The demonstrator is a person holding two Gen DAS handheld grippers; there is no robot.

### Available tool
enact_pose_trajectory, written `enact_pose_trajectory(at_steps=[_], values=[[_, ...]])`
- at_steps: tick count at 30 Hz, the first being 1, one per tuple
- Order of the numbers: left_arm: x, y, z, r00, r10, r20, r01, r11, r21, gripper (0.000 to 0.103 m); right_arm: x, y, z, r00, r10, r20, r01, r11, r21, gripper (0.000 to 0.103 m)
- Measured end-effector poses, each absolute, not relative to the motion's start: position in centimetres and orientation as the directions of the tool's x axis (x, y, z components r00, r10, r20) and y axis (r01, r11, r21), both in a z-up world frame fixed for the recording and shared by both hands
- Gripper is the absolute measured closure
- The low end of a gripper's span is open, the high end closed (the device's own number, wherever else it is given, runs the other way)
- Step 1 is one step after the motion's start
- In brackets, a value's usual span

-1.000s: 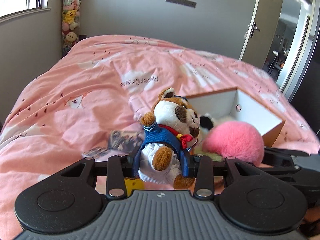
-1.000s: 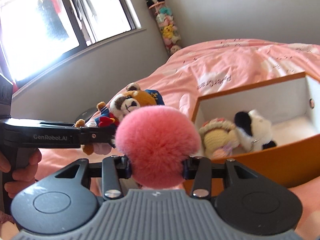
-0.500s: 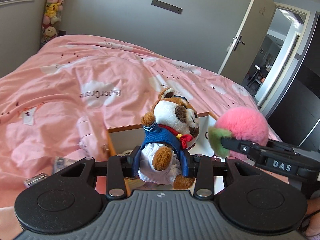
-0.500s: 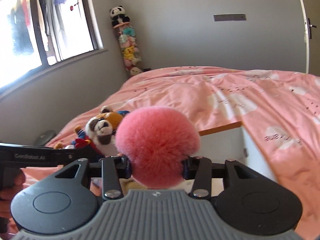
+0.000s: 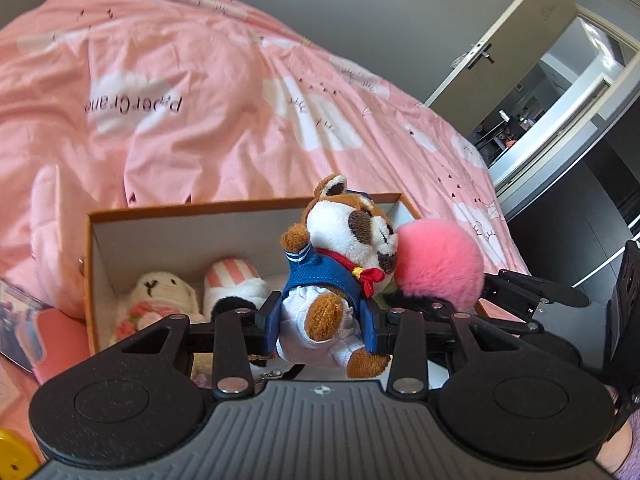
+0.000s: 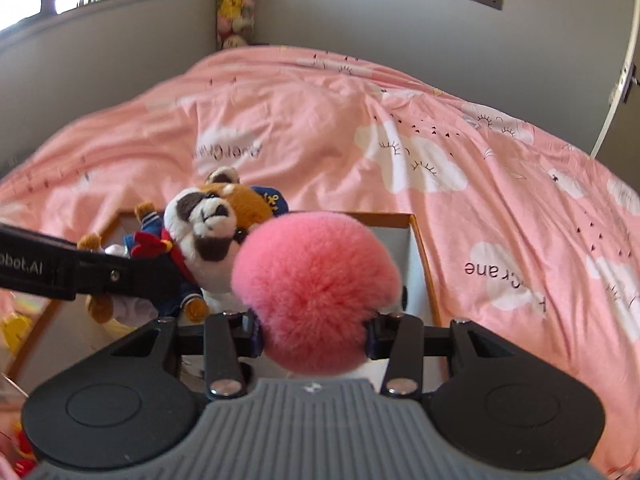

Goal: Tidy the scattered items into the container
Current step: 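Lower both held toys into the orange box and open both tools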

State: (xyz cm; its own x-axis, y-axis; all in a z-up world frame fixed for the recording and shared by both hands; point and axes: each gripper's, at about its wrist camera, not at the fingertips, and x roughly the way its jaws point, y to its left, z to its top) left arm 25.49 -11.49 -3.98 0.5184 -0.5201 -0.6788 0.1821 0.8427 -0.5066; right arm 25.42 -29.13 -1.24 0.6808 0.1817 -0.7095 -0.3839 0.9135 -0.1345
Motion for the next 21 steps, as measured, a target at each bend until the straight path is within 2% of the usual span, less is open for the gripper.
enact_pose_trajectory(at_steps=[6,12,17,21], values=[[27.1,-12.8,-5.7,0.478,-0.522,-0.706,0.127,0.837,-0.532,0.059,27.3,-28.5,-2.6,0.666,0.111,-0.737,-0.457,0.842,-0.287,0.056],[27.6,-14.4,-7.0,0.464,-0.495,-0.735,0.088,0.851,-0.517,0.059,28.5,-27.2,-3.9,0.653,0.049,-0.755,-0.569,0.69,-0.447,0.055],[27.9,-14.9,-8.0,0.457,-0.501,-0.735,0.081,0.846,-0.526,0.057,29.3,-27.5,-4.9,0.638,0.034,-0.769,-0.599,0.65,-0.468,0.053],[28.1,-15.6,-8.1,0.453,-0.496,-0.74,0.102,0.854,-0.51,0.055,29.4,-27.3,-5.2,0.627,0.029,-0.778,-0.615,0.632,-0.472,0.044]])
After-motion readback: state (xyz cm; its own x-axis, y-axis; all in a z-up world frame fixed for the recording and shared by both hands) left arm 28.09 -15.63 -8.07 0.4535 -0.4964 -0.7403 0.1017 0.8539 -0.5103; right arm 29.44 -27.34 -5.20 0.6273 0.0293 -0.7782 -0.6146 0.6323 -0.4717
